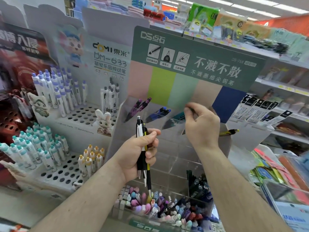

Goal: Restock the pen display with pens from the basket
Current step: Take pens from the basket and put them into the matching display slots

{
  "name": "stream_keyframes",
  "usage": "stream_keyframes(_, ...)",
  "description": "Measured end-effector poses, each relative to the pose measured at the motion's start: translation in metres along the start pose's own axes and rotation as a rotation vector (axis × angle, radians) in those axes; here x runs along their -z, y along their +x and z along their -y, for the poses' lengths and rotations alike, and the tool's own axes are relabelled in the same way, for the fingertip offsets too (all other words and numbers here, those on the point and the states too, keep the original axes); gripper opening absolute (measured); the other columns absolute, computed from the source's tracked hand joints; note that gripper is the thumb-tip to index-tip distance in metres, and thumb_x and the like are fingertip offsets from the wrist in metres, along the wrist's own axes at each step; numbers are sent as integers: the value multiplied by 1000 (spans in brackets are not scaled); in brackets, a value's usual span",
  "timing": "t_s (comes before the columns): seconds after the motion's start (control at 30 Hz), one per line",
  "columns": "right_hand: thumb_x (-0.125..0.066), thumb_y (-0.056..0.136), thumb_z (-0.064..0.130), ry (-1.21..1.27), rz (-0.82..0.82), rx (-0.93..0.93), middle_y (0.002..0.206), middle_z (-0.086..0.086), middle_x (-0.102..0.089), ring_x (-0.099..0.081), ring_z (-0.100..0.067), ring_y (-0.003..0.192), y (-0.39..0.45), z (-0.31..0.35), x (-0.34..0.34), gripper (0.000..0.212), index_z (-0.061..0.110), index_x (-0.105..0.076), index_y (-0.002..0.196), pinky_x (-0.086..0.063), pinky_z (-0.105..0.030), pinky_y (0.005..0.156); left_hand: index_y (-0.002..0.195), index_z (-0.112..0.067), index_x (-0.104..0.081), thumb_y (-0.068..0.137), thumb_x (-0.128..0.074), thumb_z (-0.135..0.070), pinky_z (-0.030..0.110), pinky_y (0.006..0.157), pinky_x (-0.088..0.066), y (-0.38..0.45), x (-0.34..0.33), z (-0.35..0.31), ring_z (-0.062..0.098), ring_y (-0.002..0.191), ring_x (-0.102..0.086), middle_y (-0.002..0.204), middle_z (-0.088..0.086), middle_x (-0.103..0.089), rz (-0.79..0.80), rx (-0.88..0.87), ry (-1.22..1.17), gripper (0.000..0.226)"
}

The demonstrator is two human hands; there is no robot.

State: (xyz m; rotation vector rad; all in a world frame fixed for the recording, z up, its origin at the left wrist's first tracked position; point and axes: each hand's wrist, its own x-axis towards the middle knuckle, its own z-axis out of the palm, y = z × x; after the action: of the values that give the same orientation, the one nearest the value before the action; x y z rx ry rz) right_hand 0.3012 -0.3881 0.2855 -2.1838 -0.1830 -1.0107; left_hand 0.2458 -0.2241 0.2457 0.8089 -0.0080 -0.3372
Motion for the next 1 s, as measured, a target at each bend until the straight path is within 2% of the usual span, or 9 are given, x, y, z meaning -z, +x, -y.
stream_keyframes(0.13, -65, 87, 15, -261, 71, -11, 100, -8, -77, -55, -30, 129, -2, 0, -5, 17, 17, -80, 96, -15, -51, 119, 92, -11, -61, 77, -60, -18, 18, 37, -28, -1, 3, -3, 8, 39, -39, 63, 1, -54, 5, -6, 92, 17)
stream_keyframes(0.23, -59, 85, 24, -361, 56, -9, 124, -2, -70, -43, -31, 137, -4, 9, -3, 25, 22, -79, 98, -12, -50, 115, 94, -10, -61, 83, -60, -16, 20, 39, -31, -1, 6, -3, 9, 41, -40, 64, 1, -55, -9, -3, 164, 12)
stream_keyframes(0.33, -63, 82, 26, -179, 21, 42, 108, 3, -73, -60, -23, 112, -14, 29, 5, 20, 24, -79, 94, -37, -37, 96, 94, -10, -61, 94, -54, -10, 21, 41, -32, -3, 8, -3, 10, 42, -40, 64, 1, -53, 10, 24, 204, 8)
stream_keyframes(0.47, -72, 89, 29, 229, 683, -312, 68, 11, -72, -67, -6, 62, -26, 58, 11, 12, 23, -75, 79, -51, -21, 63, 76, -9, -57, 86, -65, -13, 21, 41, -31, -7, 8, -4, 9, 41, -39, 59, 0, -50, 146, 80, 255, 14)
stream_keyframes(0.53, -73, 90, 25, 370, 815, -434, 63, 0, -69, -62, -14, 53, -29, 57, 9, 15, 15, -74, 79, -51, -25, 58, 74, -7, -51, 81, -60, -18, 20, 41, -31, -8, 8, -5, 7, 40, -39, 55, -2, -50, 176, 97, 298, 15)
stream_keyframes(0.6, -74, 89, 19, 516, 795, -513, 64, -11, -67, -59, -22, 52, -32, 51, 9, 17, 6, -73, 78, -51, -32, 57, 73, -8, -52, 82, -59, -20, 19, 41, -32, -9, 10, -4, 6, 41, -39, 54, -3, -50, 203, 113, 311, 16)
stream_keyframes(0.7, -72, 89, 15, 594, 677, -569, 67, -8, -69, -62, -16, 55, -34, 47, 10, 14, 4, -71, 80, -51, -26, 58, 78, -13, -66, 85, -60, -23, 19, 41, -34, -8, 14, -3, 7, 42, -41, 63, -1, -52, 244, 131, 240, 14)
stream_keyframes(0.83, -67, 93, 17, 595, 336, -573, 69, -3, -64, -56, -11, 60, -28, 37, 15, 13, 13, -69, 81, -47, -22, 57, 108, -9, -64, 85, -64, -21, 19, 39, -33, -6, 21, 0, 8, 41, -42, 70, 4, -58, 215, 142, 150, 26)
stream_keyframes(1.0, -66, 94, 15, 694, 46, -678, 62, -3, -66, -58, -10, 48, -31, 31, 30, 14, 9, -68, 81, -50, -21, 49, 111, -8, -64, 83, -65, -30, 17, 35, -32, -1, 19, 3, 4, 35, -38, 70, 4, -63, 161, 31, -36, 36)
